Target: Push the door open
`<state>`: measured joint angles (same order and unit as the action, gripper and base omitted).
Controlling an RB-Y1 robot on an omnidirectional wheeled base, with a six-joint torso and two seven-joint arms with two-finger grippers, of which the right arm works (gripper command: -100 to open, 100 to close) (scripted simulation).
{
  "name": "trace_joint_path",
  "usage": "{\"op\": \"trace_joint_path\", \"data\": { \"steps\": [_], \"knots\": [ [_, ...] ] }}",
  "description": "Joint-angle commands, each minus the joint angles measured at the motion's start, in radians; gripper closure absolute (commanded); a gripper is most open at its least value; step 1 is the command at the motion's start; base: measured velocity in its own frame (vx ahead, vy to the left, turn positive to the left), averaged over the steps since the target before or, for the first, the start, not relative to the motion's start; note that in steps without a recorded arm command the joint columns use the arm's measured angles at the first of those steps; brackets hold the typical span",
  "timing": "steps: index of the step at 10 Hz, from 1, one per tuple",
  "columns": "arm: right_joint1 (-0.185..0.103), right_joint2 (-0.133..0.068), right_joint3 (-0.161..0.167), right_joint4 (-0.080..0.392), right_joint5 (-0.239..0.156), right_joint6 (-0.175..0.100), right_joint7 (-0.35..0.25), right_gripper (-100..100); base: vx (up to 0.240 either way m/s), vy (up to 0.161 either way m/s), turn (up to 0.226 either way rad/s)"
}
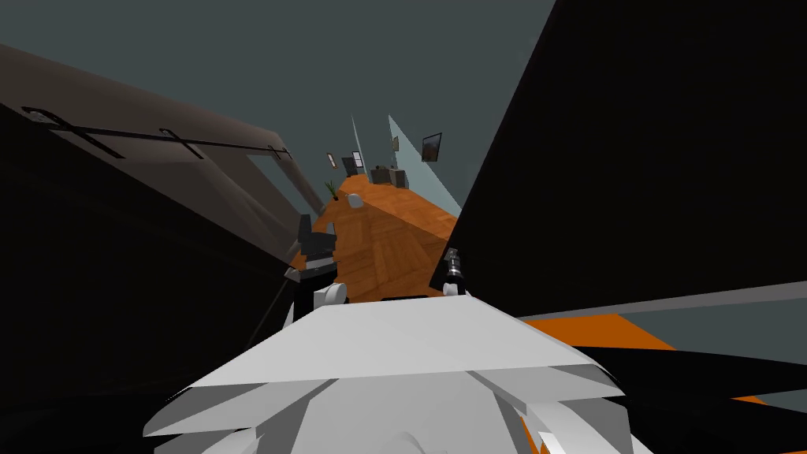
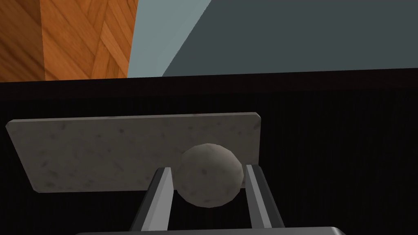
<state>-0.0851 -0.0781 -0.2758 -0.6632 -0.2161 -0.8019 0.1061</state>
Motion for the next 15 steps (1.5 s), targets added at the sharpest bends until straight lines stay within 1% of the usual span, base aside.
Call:
{"op": "trace_joint_path", "data": {
  "steps": [1,5,6,7,10,11,12,15],
  "knots": [
    [-0.004,-0.008,-0.016,-0.009,-0.009,0.0,0.005,100,0.196,0.012,-0.044],
    [-0.005,-0.017,-0.064,-0.009,-0.04,0.006,0.021,100,0.219,0.001,-0.052],
    [-0.006,-0.019,-0.083,-0.009,-0.052,0.008,0.028,100,0.214,-0.006,-0.061],
    [-0.006,-0.02,-0.094,-0.009,-0.059,0.01,0.031,100,0.233,0.008,-0.063],
    [-0.007,-0.022,-0.119,-0.008,-0.075,0.013,0.04,100,0.209,0.02,-0.06],
    [-0.003,-0.019,-0.113,-0.007,-0.071,0.012,0.04,100,0.093,-0.001,-0.028],
    [-0.001,-0.024,-0.133,-0.008,-0.083,0.01,0.046,100,0.132,0.005,-0.041],
    [0.002,-0.028,-0.163,-0.008,-0.102,0.008,0.058,100,0.219,-0.034,-0.043]
  ]
}}
